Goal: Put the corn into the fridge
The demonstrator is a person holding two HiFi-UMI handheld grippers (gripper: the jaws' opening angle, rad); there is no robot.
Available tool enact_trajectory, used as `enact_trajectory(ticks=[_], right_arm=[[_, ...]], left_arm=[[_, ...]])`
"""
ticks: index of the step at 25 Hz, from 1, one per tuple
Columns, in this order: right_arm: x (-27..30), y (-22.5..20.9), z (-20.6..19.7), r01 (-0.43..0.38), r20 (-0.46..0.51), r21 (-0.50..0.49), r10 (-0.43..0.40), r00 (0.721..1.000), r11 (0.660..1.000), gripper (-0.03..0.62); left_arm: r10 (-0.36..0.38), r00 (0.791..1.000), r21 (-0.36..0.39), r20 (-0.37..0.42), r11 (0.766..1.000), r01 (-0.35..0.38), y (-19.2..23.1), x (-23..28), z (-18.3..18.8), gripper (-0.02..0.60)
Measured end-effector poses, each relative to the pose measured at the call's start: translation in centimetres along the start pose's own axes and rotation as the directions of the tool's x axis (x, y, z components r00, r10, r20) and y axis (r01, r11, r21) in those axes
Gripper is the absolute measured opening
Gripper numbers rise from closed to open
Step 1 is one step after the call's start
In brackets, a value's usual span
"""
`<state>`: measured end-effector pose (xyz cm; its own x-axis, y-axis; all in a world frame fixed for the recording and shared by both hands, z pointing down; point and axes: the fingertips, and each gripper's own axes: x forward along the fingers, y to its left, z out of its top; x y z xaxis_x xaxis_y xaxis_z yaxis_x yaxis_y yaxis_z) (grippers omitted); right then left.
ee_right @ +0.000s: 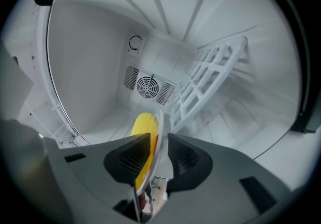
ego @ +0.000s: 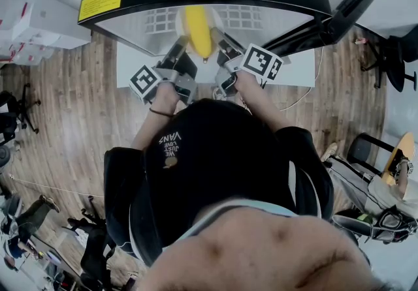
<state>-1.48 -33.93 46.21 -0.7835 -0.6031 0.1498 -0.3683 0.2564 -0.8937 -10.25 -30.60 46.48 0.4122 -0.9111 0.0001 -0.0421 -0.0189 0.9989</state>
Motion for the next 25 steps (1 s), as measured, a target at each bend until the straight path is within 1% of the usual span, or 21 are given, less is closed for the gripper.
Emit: enact_trajectory(ticks=[8, 11, 13, 25], right_arm=[[-0.6, -0.1, 0.1, -0.02, 0.0, -0.007, 0.02, 1.0, 1.0, 0.127], [-1.0, -0.3, 0.2, -0.012, 0.009, -0.008, 0.012, 1.0, 1.0, 0.144], [-1.2, -0.2, 0.3, -0.021, 0.015, -0.025, 0.022, 1.0, 0.999, 0.15], [-2.8, 0.1, 0.7, -0.011, 0.045, -0.096, 0.016, 0.999, 0.995, 0.155]], left_arm=[[0.003, 1.0, -0.015, 0.013, 1.0, -0.003, 0.0, 0.4, 0.1, 0.034], [0.007, 1.0, -0.022, 0.02, 1.0, -0.007, 0.1, 0.5, 0.1, 0.034], [0.006, 1.0, -0.026, 0.025, 1.0, -0.005, 0.1, 0.6, 0.2, 0.034], [0.008, 0.998, -0.04, 0.056, 0.999, -0.006, 0.0, 1.2, 0.3, 0.034]])
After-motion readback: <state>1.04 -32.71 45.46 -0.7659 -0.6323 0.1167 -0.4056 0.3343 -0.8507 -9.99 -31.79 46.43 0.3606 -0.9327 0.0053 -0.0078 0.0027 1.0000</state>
